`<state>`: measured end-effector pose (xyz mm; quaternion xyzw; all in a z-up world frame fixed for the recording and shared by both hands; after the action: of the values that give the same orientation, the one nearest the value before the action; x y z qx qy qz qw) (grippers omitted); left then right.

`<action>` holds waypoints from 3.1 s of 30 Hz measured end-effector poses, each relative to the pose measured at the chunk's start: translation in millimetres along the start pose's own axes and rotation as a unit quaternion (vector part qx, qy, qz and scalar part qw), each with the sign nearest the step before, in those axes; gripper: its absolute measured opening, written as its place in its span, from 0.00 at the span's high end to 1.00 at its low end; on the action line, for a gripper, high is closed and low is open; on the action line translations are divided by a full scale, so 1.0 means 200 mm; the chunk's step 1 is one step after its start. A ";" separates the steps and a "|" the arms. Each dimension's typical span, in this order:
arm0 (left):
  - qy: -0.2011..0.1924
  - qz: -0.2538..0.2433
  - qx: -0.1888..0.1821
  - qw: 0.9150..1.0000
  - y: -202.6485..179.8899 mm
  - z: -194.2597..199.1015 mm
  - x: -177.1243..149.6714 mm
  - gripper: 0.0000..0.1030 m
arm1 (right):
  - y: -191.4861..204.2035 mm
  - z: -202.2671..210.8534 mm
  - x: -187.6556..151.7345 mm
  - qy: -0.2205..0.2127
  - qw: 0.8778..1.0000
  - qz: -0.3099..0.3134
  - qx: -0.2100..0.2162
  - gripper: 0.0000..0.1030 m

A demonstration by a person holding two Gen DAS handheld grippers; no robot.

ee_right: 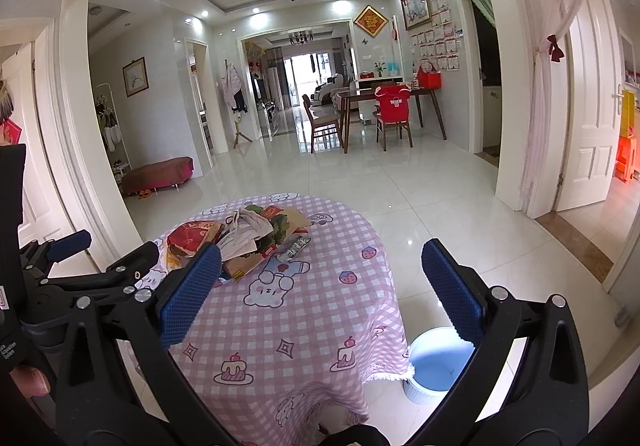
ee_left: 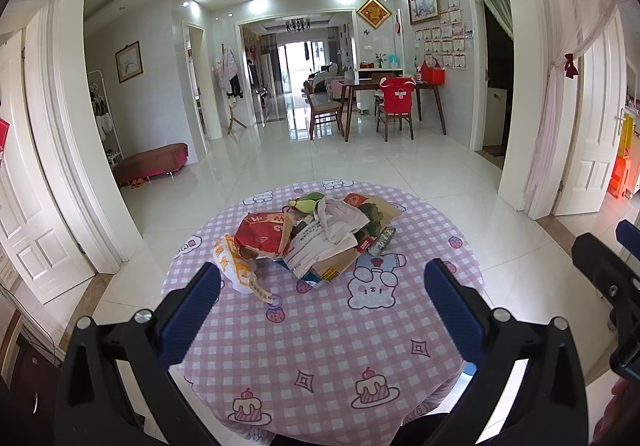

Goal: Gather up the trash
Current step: 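Approach the trash pile on the table with both tools open, then grasp the folded newspaper with the left tool and lift it, then grasp the red-and-brown paper bag with the right tool while the left tool holds the newspaper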

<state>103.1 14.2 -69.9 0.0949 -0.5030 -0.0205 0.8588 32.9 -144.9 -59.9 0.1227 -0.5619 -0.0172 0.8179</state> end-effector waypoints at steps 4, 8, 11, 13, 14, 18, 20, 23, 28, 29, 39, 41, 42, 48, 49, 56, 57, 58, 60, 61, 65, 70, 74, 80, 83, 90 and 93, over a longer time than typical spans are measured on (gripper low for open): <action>0.001 -0.002 -0.001 1.000 -0.02 -0.01 -0.01 0.04 | 0.00 0.00 0.00 0.001 1.000 0.000 0.000 0.05; 0.002 -0.003 -0.002 1.000 -0.04 -0.02 -0.02 0.04 | 0.01 -0.02 0.01 0.003 1.000 0.000 0.000 0.05; 0.004 -0.002 -0.004 1.000 0.00 -0.02 0.01 0.04 | 0.00 -0.02 0.01 0.005 1.000 0.000 0.000 0.05; 0.006 -0.002 -0.003 1.000 0.00 -0.03 0.00 0.04 | -0.01 -0.03 0.00 0.008 1.000 0.000 -0.001 0.05; 0.006 -0.003 -0.004 1.000 0.00 -0.03 0.00 0.04 | -0.01 -0.03 0.00 0.009 1.000 0.000 -0.002 0.05; 0.010 -0.006 -0.006 1.000 -0.02 -0.05 0.00 0.04 | -0.03 -0.03 0.01 0.011 1.000 0.001 -0.012 0.05; 0.011 -0.007 -0.007 1.000 -0.03 -0.05 0.00 0.04 | -0.03 -0.03 0.00 0.012 1.000 -0.002 -0.010 0.05; 0.014 -0.009 -0.008 1.000 -0.05 -0.07 -0.01 0.04 | -0.05 -0.04 0.00 0.017 1.000 -0.008 -0.007 0.05; 0.023 -0.013 -0.009 1.000 -0.05 -0.11 -0.02 0.04 | -0.07 -0.07 -0.02 0.025 1.000 -0.014 -0.004 0.05; 0.023 -0.014 -0.009 1.000 -0.05 -0.12 -0.02 0.04 | -0.08 -0.09 -0.02 0.027 1.000 -0.015 -0.003 0.05; 0.053 -0.002 -0.006 0.999 0.06 -0.32 -0.09 0.04 | -0.09 -0.25 -0.09 0.057 0.998 -0.029 0.020 0.05; 0.063 0.005 -0.006 0.998 0.10 -0.37 -0.11 0.04 | -0.09 -0.29 -0.10 0.064 0.997 -0.032 0.025 0.05; 0.066 0.007 -0.005 0.998 0.12 -0.39 -0.12 0.04 | -0.08 -0.32 -0.11 0.069 0.997 -0.033 0.029 0.05; 0.085 0.007 -0.002 0.996 0.20 -0.57 -0.17 0.04 | -0.07 -0.48 -0.17 0.092 0.994 -0.038 0.044 0.05; 0.088 0.002 -0.004 0.996 0.19 -0.60 -0.18 0.04 | -0.06 -0.51 -0.18 0.097 0.994 -0.037 0.046 0.05; 0.095 -0.075 -0.018 0.993 0.04 -0.87 -0.23 0.27 | -0.05 -0.73 -0.24 0.128 0.990 -0.033 0.048 0.05; 0.104 -0.090 -0.017 0.990 0.00 -0.92 -0.24 0.30 | -0.05 -0.76 -0.25 0.131 0.990 -0.034 0.048 0.05; 0.104 -0.096 -0.017 0.990 -0.02 -0.95 -0.24 0.30 | -0.06 -0.80 -0.26 0.135 0.989 -0.035 0.047 0.05; 0.098 -0.122 -0.009 0.988 -0.07 -1.02 -0.24 0.30 | -0.07 -0.84 -0.27 0.137 0.989 -0.037 0.048 0.05; 0.097 -0.139 0.002 0.986 -0.09 -1.06 -0.24 0.30 | -0.07 -0.87 -0.28 0.139 0.988 -0.037 0.048 0.05; 0.098 -0.170 0.031 0.980 -0.12 -1.20 -0.23 0.36 | -0.07 -0.99 -0.29 0.149 0.987 -0.037 0.053 0.05; 0.113 -0.198 0.034 0.973 -0.19 -1.36 -0.23 0.57 | -0.07 -1.10 -0.30 0.156 0.984 -0.053 0.068 0.05; 0.104 -0.168 0.028 0.980 -0.15 -1.35 -0.17 0.84 | -0.05 -1.14 -0.28 0.154 0.984 -0.058 0.075 0.05; 0.078 -0.071 -0.033 0.994 0.02 -1.22 -0.06 0.97 | 0.01 -1.18 -0.24 0.148 0.982 -0.071 0.092 0.08; 0.068 -0.003 -0.075 0.995 0.13 -1.14 -0.01 0.97 | 0.11 -1.22 -0.23 0.152 0.981 -0.063 0.106 0.11; 0.030 0.097 -0.091 0.991 0.45 -0.96 0.08 0.97 | 0.44 -1.32 -0.21 0.169 0.974 -0.019 0.150 0.14; 0.022 0.125 -0.088 0.988 0.61 -0.93 0.09 0.97 | 0.60 -1.40 -0.23 0.186 0.967 0.000 0.173 0.15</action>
<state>265.4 158.4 -120.4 -0.0441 -0.4885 0.0451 0.8703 261.3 30.8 -170.9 0.2631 -0.3944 0.1030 0.8744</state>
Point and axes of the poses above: each gripper's, at about its wrist camera, not at the fingertips, and z roughly against the way its jaws point, y to its left, x to its top, the point moved 8 cm from there along -z, roughly the way its jaws point, and after that the axes turned 8 degrees about x, right-handed, at the moved point
